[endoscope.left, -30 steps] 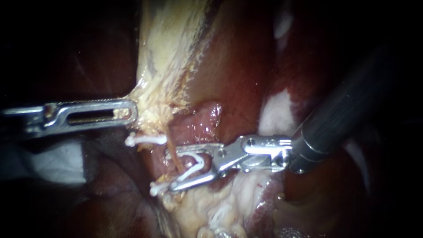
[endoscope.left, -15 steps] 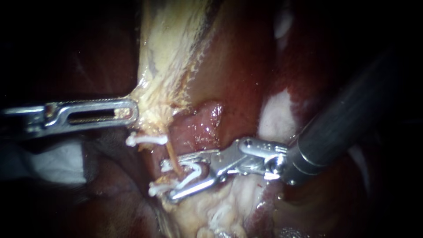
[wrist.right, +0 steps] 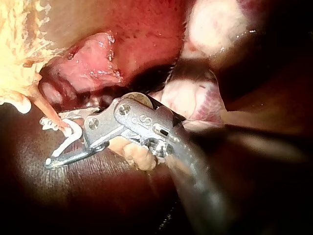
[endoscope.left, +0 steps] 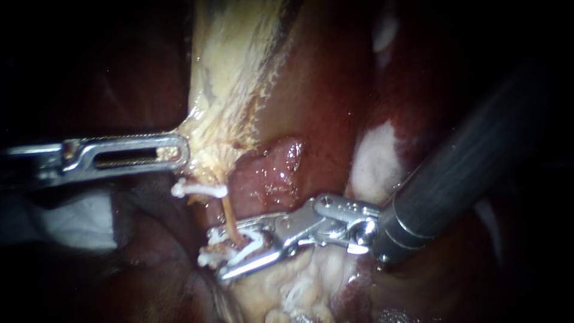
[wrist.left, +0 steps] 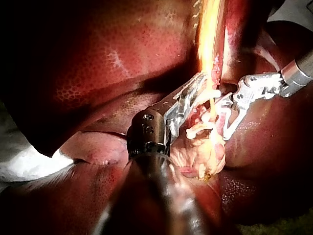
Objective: Clipping first clip right tube
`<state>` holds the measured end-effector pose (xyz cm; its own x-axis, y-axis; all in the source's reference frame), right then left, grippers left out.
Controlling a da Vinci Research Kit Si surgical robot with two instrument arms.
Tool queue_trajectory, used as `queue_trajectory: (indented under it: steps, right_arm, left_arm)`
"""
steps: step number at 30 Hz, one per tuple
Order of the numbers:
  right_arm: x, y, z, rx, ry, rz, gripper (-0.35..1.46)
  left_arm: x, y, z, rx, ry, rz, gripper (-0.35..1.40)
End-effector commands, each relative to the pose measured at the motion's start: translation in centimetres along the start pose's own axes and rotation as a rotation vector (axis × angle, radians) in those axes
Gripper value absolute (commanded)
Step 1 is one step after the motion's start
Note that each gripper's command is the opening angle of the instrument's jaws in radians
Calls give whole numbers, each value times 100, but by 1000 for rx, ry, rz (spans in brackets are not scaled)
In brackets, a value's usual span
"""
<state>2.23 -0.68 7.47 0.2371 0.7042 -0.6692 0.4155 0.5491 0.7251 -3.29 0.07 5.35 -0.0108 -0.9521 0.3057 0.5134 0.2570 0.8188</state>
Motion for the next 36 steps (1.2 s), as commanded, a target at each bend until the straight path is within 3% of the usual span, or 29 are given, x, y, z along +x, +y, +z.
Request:
queue_trajectory:
  steps: [1, 8, 15, 16, 21, 22, 27, 36]
  right_arm:
    - [-3, 0, 0, -1, -1, 2, 42]
    - [-18, 3, 4, -2, -7, 23, 39]
    - [-19, 3, 4, 5, -10, 39, 30]
    - [-20, 3, 4, 5, -10, 45, 25]
    - [-19, 4, 3, 0, -4, 57, -32]
    - [-20, 5, 3, -10, -4, 57, -35]
    - [-21, 10, -2, -26, -33, 59, -35]
    - [-24, 9, -2, -26, -37, 70, -35]
  left_arm:
    - [0, 0, 0, 1, 0, 0, -35]
    - [0, 0, 0, 1, 0, 0, -35]
    - [0, 1, 0, 1, 0, 0, -35]
    - [0, 1, 0, 1, 0, 0, -35]
    - [0, 1, 0, 2, 0, 0, -35]
    - [0, 1, 0, 2, 1, 0, -35]
    - [0, 2, 0, 2, 1, 0, -35]
    - [-1, 4, 1, 2, 1, 0, -35]
